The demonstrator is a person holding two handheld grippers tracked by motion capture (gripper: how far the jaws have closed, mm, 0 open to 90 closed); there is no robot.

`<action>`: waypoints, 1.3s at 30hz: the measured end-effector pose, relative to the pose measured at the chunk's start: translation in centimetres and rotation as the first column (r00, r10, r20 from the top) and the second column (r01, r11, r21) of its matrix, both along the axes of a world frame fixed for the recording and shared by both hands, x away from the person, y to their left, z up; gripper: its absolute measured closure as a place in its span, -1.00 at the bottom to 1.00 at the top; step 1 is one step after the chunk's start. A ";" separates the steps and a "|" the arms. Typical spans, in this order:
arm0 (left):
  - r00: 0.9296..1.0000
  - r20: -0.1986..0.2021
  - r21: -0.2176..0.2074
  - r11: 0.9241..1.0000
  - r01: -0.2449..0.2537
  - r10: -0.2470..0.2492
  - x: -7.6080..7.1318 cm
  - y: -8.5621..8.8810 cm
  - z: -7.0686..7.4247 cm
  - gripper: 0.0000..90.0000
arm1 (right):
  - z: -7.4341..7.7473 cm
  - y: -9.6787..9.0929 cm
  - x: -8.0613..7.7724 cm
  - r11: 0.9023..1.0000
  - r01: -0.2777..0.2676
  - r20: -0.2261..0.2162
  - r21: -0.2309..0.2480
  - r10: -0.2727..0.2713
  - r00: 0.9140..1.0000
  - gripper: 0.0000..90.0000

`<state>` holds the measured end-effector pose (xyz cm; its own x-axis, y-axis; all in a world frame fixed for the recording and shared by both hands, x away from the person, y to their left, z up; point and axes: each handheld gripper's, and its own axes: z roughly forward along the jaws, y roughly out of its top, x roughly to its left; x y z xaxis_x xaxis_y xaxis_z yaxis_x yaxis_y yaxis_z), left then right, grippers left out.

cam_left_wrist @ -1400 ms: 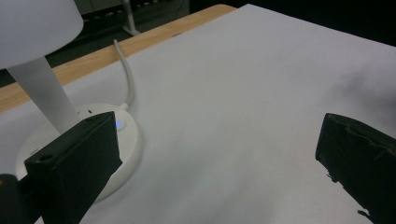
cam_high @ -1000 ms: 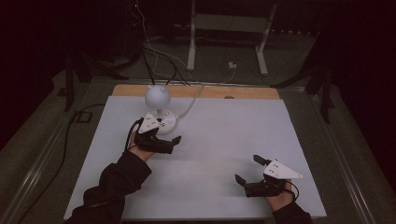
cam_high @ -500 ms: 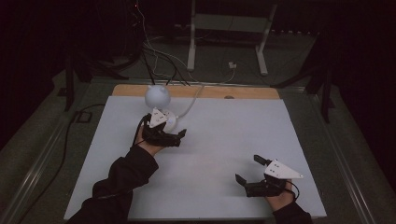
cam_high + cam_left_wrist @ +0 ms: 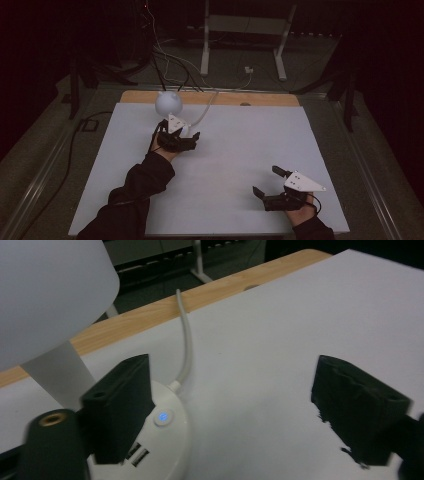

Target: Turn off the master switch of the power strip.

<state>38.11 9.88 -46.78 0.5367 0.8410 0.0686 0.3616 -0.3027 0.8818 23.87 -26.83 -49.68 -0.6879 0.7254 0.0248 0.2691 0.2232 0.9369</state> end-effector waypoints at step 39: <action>0.995 0.040 0.166 0.982 -0.094 0.088 3.3 -0.1 -4.3 1.00 | 0.1 -0.2 0.0 1.000 -0.002 -0.001 0.007 0.002 1.000 -1.00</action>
<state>41.36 9.83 -51.06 0.4538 0.8614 0.2283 0.3666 -0.4140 0.8332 23.86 -27.05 -49.60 -0.6892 0.7240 0.0306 0.2694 0.2167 0.9383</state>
